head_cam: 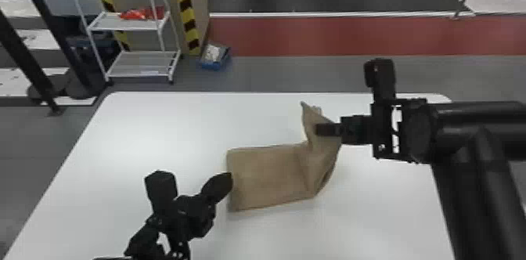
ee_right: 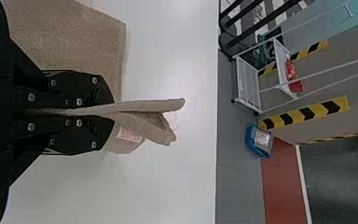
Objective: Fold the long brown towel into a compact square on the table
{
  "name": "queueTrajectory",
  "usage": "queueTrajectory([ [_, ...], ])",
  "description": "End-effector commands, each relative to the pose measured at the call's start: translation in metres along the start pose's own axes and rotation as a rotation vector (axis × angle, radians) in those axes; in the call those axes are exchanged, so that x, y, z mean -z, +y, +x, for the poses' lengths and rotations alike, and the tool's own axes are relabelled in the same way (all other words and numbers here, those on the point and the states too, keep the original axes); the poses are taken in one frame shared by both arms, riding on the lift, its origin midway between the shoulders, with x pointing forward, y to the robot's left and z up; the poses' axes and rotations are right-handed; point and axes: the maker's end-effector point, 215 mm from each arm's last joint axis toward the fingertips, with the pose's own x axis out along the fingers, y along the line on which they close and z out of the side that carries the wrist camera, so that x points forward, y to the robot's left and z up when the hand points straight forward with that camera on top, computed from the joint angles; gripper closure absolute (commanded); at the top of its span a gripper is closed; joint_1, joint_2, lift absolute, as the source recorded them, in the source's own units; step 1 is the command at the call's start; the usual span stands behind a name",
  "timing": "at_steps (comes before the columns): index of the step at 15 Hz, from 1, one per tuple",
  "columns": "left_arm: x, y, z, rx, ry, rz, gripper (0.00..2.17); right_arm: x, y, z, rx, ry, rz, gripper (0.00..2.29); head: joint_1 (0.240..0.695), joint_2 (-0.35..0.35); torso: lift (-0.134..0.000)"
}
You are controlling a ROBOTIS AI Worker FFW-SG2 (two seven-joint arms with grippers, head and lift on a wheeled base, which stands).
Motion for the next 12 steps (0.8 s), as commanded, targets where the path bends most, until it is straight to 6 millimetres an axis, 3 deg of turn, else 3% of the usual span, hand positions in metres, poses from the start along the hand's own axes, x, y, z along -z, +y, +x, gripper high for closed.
queueTrajectory([
  [1, 0.006, -0.013, 0.007, 0.025, 0.010, -0.009, 1.95, 0.006, 0.021, 0.009, -0.022, 0.018, -0.030, 1.21, 0.695, 0.035, -0.057],
  [4, 0.008, -0.029, 0.012, 0.063, 0.018, -0.005, 1.95, 0.015, 0.032, 0.019, -0.015, 0.044, -0.080, 1.21, 0.695, 0.039, -0.057],
  [8, 0.023, -0.016, 0.013, 0.012, 0.073, 0.041, 1.95, 0.020, 0.046, 0.033, -0.018, 0.039, -0.137, 1.21, 0.695, 0.045, -0.057],
  [12, 0.039, -0.021, 0.016, -0.020, 0.111, 0.103, 1.95, 0.027, 0.056, 0.047, -0.017, 0.046, -0.195, 1.21, 0.695, 0.076, -0.057],
])
